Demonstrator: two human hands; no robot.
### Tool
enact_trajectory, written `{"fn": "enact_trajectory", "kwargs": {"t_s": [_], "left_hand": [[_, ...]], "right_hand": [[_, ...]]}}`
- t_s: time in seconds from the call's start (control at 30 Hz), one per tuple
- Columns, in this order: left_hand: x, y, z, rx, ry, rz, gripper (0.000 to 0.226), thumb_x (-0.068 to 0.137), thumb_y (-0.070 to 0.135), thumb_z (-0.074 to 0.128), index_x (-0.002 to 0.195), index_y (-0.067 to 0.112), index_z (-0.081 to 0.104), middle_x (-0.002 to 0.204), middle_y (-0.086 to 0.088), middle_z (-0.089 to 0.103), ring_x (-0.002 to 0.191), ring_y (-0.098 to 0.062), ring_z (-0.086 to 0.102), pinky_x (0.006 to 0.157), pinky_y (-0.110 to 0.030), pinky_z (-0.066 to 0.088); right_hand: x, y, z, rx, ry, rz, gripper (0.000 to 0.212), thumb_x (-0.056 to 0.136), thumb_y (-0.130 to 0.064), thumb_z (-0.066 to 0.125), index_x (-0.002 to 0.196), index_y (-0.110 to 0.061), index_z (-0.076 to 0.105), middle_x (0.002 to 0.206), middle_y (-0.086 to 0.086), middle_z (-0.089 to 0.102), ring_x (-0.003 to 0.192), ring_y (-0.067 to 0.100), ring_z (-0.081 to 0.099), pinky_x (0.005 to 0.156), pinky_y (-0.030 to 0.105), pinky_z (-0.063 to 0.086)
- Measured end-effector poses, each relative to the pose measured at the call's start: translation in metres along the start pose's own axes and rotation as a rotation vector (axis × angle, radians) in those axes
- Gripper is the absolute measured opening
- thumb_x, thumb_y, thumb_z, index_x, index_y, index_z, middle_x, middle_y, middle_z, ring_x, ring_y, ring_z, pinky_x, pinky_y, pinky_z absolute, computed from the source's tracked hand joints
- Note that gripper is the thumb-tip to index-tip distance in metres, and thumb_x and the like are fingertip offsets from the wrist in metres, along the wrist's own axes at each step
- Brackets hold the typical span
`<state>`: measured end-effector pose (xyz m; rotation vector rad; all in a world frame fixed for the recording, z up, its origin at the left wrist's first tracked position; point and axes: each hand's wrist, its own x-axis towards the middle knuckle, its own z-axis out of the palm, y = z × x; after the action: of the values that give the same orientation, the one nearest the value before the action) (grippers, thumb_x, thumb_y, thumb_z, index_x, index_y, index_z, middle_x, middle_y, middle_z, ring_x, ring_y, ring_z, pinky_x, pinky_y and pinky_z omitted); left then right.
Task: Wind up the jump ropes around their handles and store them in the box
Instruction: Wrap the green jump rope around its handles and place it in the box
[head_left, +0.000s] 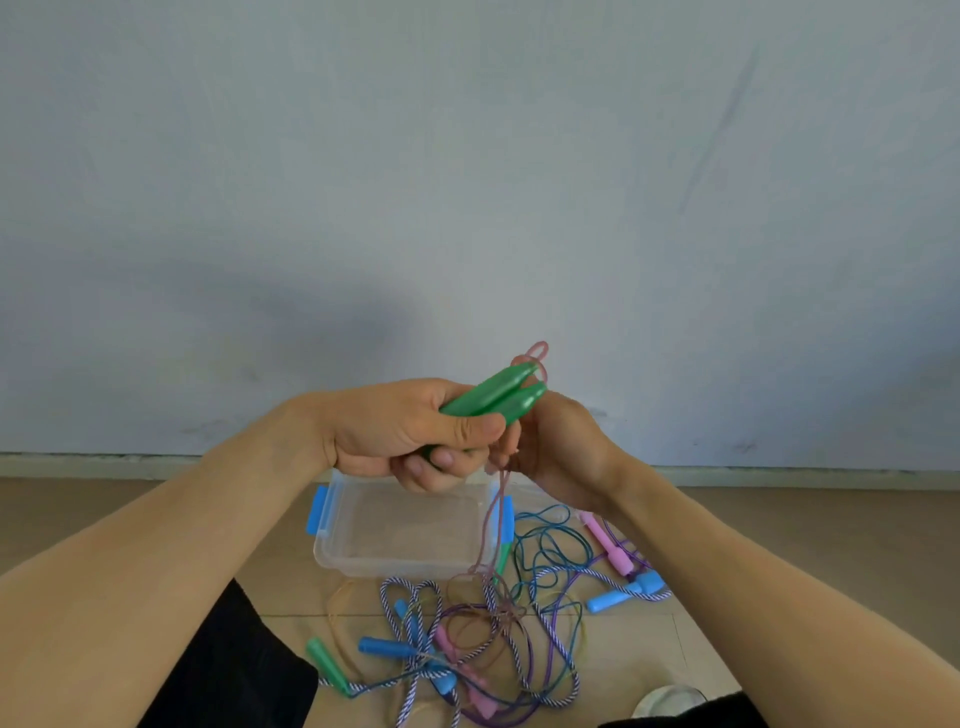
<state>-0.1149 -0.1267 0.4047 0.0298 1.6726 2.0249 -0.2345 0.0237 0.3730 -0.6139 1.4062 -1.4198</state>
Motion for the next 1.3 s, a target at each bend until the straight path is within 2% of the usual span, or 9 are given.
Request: {"fn": "enact_trajectory", "kwargs": {"t_s": [0.1,0.23,0.37,0.53,0.63,0.83,0.97,1.13,1.3], "left_hand": [[-0.002,0.001,-0.001,-0.099,-0.008,0.002,0.025,0.095,0.035,0.053,0.104,0.012,0.053,0.058,0.003,0.034,0.044,-0.007,0.025,0.04,-0.016,0.021],[-0.001,0.001,0.001,-0.195,-0.004,0.02,0.018,0.097,0.033,0.048,0.097,0.015,0.055,0.058,0.003,0.032,0.044,-0.009,0.021,0.039,-0.016,0.02],[0.002,0.001,0.0,-0.247,0.065,0.054,0.019,0.096,0.036,0.05,0.093,0.018,0.057,0.058,0.004,0.031,0.043,-0.006,0.023,0.039,-0.016,0.02],[0.004,0.004,-0.002,-0.286,0.184,0.105,0.02,0.093,0.038,0.054,0.093,0.018,0.054,0.058,0.004,0.031,0.043,-0.006,0.022,0.04,-0.019,0.014],[0.003,0.005,-0.001,-0.23,0.264,0.059,0.02,0.096,0.037,0.053,0.093,0.017,0.052,0.058,0.004,0.031,0.042,-0.007,0.022,0.042,-0.019,0.012],[0.021,-0.012,0.013,-0.004,0.525,-0.036,0.021,0.101,0.034,0.051,0.094,0.014,0.053,0.06,0.002,0.035,0.046,-0.011,0.025,0.043,-0.021,0.014],[0.029,-0.031,0.005,0.944,0.688,-0.21,0.022,0.1,0.034,0.051,0.09,0.014,0.047,0.08,-0.004,0.053,0.066,-0.02,0.049,0.059,-0.03,0.036],[0.039,-0.053,0.015,1.37,0.43,-0.459,0.026,0.099,0.033,0.05,0.118,0.014,0.055,0.117,-0.011,0.064,0.104,-0.03,0.061,0.085,-0.037,0.049],[0.052,-0.06,0.03,1.416,0.168,-0.344,0.036,0.099,0.041,0.052,0.123,0.016,0.059,0.12,-0.006,0.065,0.11,-0.028,0.061,0.082,-0.032,0.046]], "right_hand": [[0.001,-0.007,-0.003,0.146,0.014,-0.054,0.044,0.097,-0.049,0.042,0.106,-0.015,0.068,0.088,0.01,0.066,0.084,0.023,0.062,0.09,0.042,0.045],[0.005,-0.009,-0.009,-0.057,0.276,-0.33,0.038,0.089,-0.031,0.054,0.127,-0.028,0.06,0.128,0.002,0.063,0.124,0.013,0.055,0.107,0.034,0.04],[-0.005,-0.019,-0.006,-0.244,0.263,-0.502,0.02,0.099,-0.004,0.047,0.101,-0.005,0.067,0.088,0.007,0.07,0.087,0.016,0.064,0.085,0.027,0.049],[-0.011,-0.019,0.003,-0.129,0.269,-0.437,0.033,0.107,-0.018,0.033,0.097,-0.008,0.063,0.065,0.008,0.039,0.053,0.019,0.035,0.05,0.031,0.034],[-0.009,-0.02,0.002,-0.574,0.4,-0.425,0.032,0.105,-0.018,0.037,0.088,-0.016,0.064,0.058,-0.003,0.038,0.049,0.011,0.031,0.048,0.023,0.026],[-0.009,-0.021,0.005,-1.192,0.268,-0.054,0.028,0.102,-0.014,0.036,0.086,-0.017,0.06,0.066,-0.006,0.051,0.056,0.009,0.046,0.046,0.015,0.033],[-0.009,-0.007,0.015,-1.536,0.052,0.122,0.009,0.096,-0.009,0.042,0.088,-0.011,0.046,0.089,0.013,0.053,0.082,0.027,0.054,0.064,0.031,0.037],[-0.014,-0.011,0.021,-1.778,-0.006,-0.088,0.017,0.089,-0.027,0.063,0.091,-0.01,0.067,0.084,0.009,0.06,0.08,0.03,0.063,0.062,0.032,0.042],[-0.013,-0.02,-0.001,-1.348,-0.174,0.029,0.023,0.059,-0.028,0.091,0.069,-0.016,0.075,0.063,-0.001,0.071,0.056,0.009,0.061,0.052,0.019,0.044]]}}
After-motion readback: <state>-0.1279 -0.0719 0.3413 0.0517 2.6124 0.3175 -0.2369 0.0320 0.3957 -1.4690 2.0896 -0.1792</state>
